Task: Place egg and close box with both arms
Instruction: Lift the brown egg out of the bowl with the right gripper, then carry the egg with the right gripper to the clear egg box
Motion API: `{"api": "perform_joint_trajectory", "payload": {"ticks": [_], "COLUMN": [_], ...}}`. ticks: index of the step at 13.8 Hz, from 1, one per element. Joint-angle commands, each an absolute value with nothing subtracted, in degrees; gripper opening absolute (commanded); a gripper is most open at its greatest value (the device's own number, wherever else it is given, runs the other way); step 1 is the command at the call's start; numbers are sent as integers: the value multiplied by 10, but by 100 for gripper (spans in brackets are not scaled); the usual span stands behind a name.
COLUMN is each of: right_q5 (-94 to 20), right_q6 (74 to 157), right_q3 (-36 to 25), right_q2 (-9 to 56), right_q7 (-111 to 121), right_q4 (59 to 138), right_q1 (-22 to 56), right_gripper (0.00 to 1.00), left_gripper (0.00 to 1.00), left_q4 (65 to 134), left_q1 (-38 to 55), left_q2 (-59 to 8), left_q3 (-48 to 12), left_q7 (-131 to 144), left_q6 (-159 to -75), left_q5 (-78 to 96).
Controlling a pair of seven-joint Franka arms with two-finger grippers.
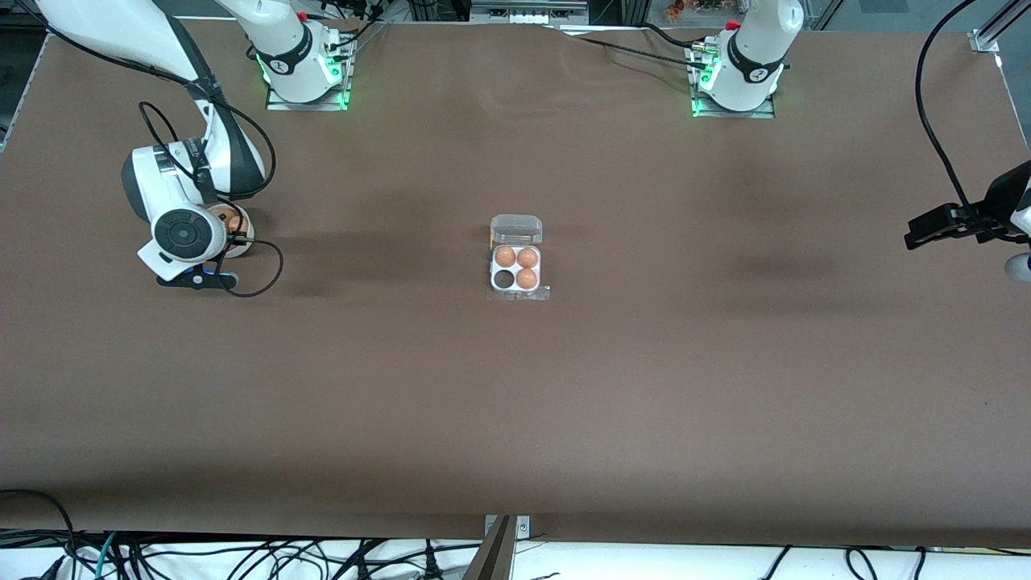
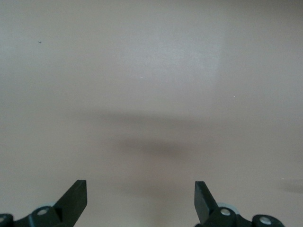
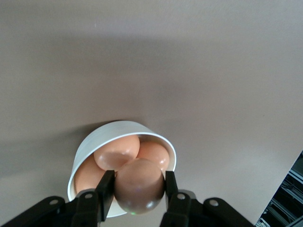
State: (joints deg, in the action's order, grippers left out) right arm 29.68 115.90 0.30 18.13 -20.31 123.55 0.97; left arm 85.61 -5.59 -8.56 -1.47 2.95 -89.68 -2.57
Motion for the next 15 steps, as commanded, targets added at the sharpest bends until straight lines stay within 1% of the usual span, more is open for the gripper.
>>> {"api": "perform_joint_trajectory", "payload": {"ticks": [1,3,6,10,13,15], "right_q5": [282,277,240,184,129,104], "right_q6": [1138,1114,1049,1045,1055,1056], "right_q3": [24,39,88,140,146,146], "right_q2": [161,152,157,162,182,212], "right_q7": [-192,-195,-201,-206,-207,-213], "right_q4": [1230,1210,1131,1062,1007,957], "right_q1": [6,8,11,17,50,74], "right_gripper": [21,19,19,19,19,19], "left_gripper": [100,100,100,100,100,100], "left_q4": [841,841,841,841,841,841], "left_q1": [-53,-53,-53,-53,-53,-53], "left_q2": [-90,-90,-90,-90,-90,-90], "left_q3": [-15,-15,-16,-16,-16,-15], "left_q7": [31,31,31,31,30,30], "left_q6": [-885,-885,-885,-885,-885,-885], "left_q5": [-33,-32,-32,-31,-31,-31]}}
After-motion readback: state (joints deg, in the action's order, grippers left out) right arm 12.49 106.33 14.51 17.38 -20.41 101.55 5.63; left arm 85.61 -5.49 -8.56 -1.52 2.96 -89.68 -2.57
